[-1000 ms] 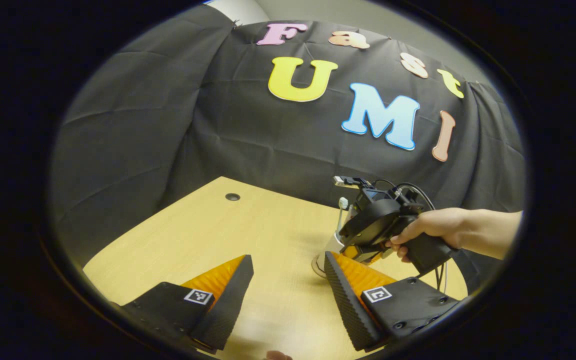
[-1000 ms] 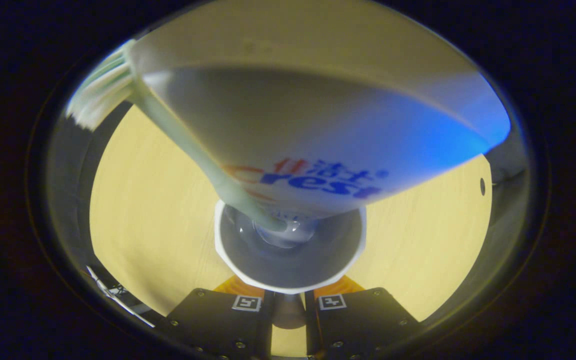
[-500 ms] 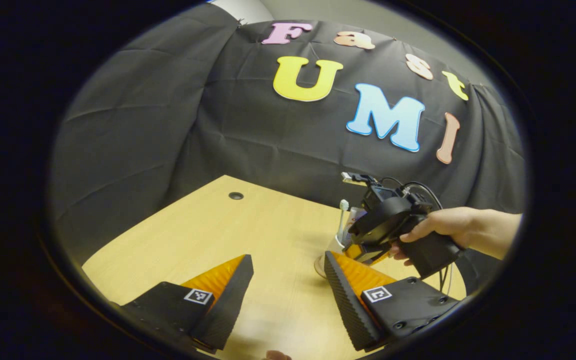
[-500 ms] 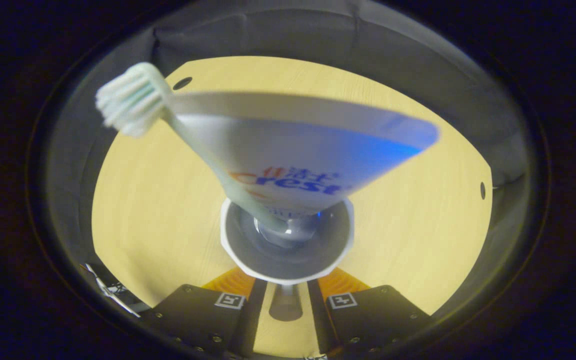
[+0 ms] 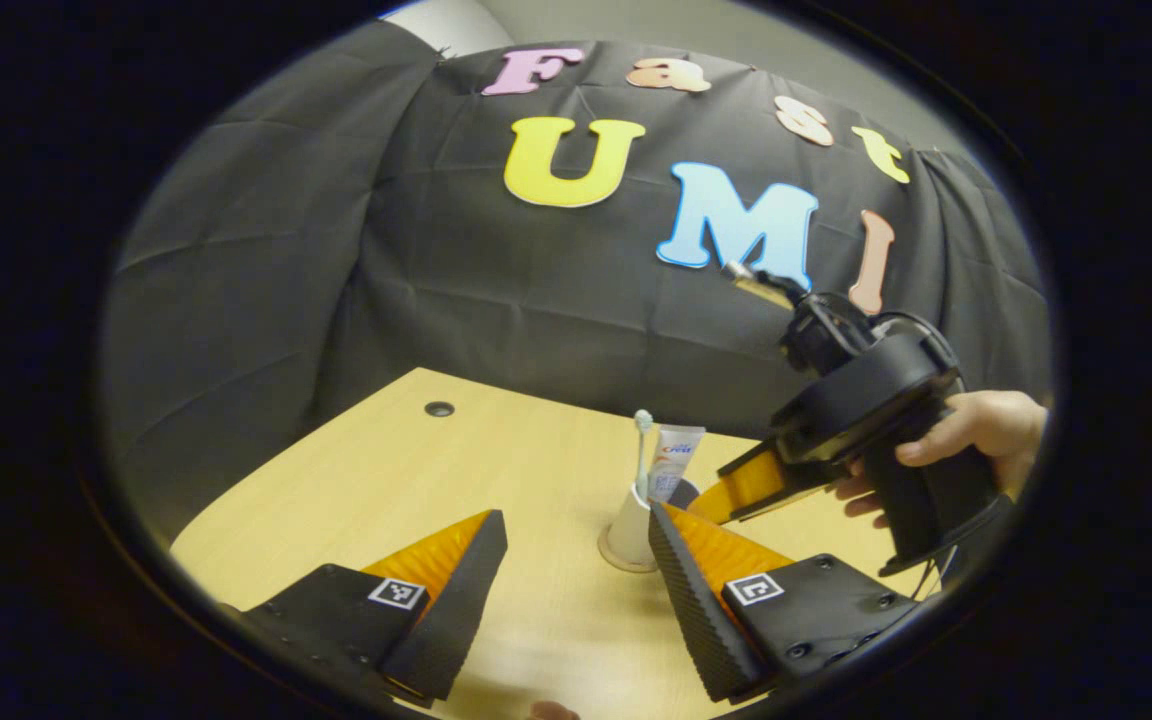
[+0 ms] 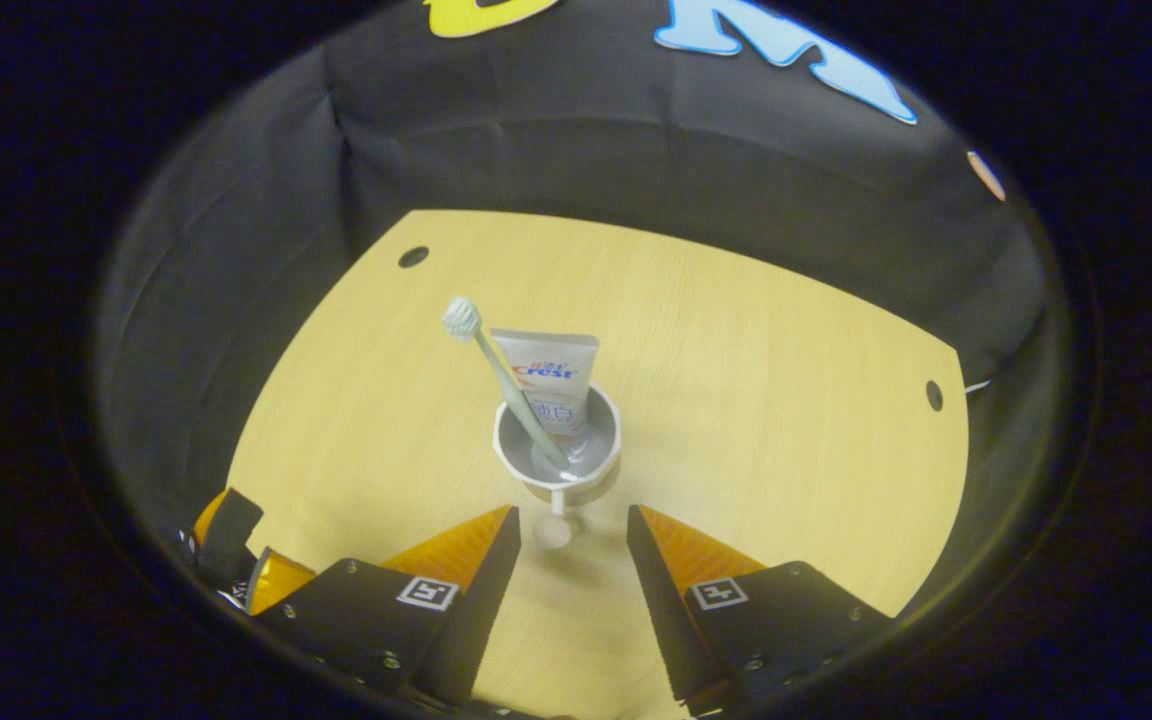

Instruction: Put the toothbrush and toothpaste on the desktop into the cup, then pick up the cup and place it on the coaster on the desktop.

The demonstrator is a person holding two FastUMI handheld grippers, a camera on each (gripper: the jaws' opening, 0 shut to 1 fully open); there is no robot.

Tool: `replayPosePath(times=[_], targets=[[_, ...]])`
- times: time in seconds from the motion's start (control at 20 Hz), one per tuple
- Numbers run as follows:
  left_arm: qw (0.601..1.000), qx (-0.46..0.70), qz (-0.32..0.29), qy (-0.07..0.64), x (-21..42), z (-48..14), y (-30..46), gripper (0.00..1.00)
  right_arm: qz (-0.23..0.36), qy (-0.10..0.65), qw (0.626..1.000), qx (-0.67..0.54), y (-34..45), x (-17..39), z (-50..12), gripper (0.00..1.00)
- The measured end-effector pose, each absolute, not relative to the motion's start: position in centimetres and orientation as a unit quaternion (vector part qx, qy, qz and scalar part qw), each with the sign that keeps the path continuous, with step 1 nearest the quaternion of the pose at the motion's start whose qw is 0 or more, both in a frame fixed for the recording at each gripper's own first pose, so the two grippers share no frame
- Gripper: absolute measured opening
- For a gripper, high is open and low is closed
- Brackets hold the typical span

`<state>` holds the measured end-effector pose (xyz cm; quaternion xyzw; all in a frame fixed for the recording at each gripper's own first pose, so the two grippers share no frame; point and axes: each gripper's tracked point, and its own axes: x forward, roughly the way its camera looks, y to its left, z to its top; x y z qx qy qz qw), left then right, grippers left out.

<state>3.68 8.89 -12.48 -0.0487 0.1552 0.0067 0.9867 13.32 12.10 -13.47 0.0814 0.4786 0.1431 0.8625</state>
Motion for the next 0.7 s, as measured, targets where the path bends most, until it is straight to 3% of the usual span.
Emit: replayPosePath(times=[0.15, 0.2, 0.7], targets=[[0.988, -0.044, -0.012, 0.148, 4.9, -11.6, 6.3, 0.93, 0.114, 0.431, 0.889, 0.102, 8.6, 11.7, -11.7, 0.75], [0.988, -0.043, -0.016, 0.145, 5.3, -11.4, 5.3, 0.94, 0.101, 0.417, 0.897, 0.108, 7.2, 11.2, -11.1, 0.84], [0.994, -0.018, -0.06, 0.086, 7.1, -6.4, -3.0, 0.93, -0.012, 0.216, 0.973, 0.076, -4.5, 7.0, -5.6, 0.85]])
